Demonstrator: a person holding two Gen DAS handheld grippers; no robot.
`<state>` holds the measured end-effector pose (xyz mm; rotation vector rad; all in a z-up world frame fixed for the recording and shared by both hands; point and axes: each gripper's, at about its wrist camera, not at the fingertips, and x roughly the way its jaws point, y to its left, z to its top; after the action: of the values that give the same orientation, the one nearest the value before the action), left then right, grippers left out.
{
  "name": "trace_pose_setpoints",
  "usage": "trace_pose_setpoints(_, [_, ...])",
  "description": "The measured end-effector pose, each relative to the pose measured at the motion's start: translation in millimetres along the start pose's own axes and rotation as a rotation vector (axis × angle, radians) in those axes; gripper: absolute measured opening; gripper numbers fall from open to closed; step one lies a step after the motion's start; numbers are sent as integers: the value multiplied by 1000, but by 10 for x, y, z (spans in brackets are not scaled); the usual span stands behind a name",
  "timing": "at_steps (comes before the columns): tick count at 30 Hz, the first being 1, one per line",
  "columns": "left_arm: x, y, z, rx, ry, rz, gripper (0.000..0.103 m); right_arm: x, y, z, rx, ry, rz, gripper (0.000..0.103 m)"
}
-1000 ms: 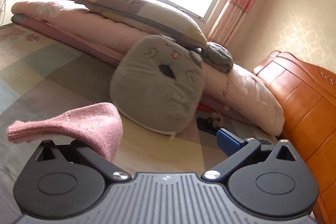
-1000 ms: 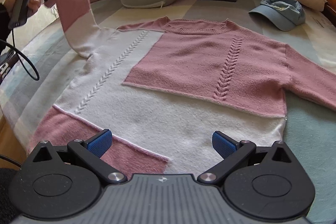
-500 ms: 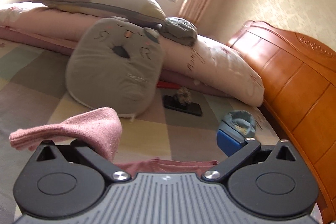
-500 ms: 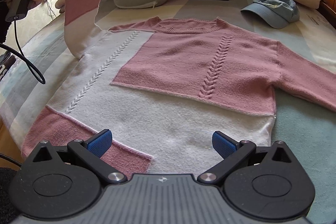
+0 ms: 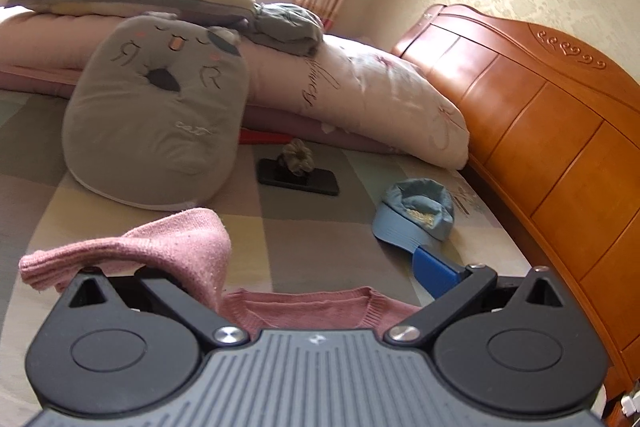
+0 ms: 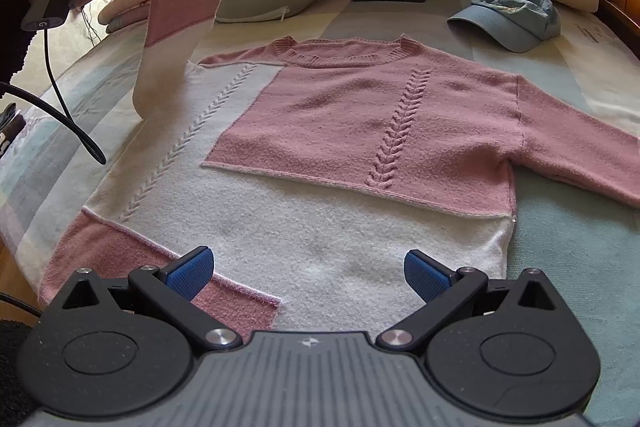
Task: Fold clothes
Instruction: 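Carry the held sleeve up and across the sweater body with the left gripper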
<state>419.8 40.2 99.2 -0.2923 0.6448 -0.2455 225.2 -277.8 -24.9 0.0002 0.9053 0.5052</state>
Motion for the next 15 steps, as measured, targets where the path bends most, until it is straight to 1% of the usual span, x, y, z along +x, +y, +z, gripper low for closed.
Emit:
trace_pose_setpoints(4, [159,-124,-81,30,42,3,102,4,-12,-35,21,-2,7,103])
trace_pose_setpoints(10, [412,-276,-250,53,95,-22,102,-12,-34,-62,27,2,-6,103])
trace_pose_setpoints(15, [570,-365,-430,48,98,-6,102,-12,-80,-79,36,5,2,103])
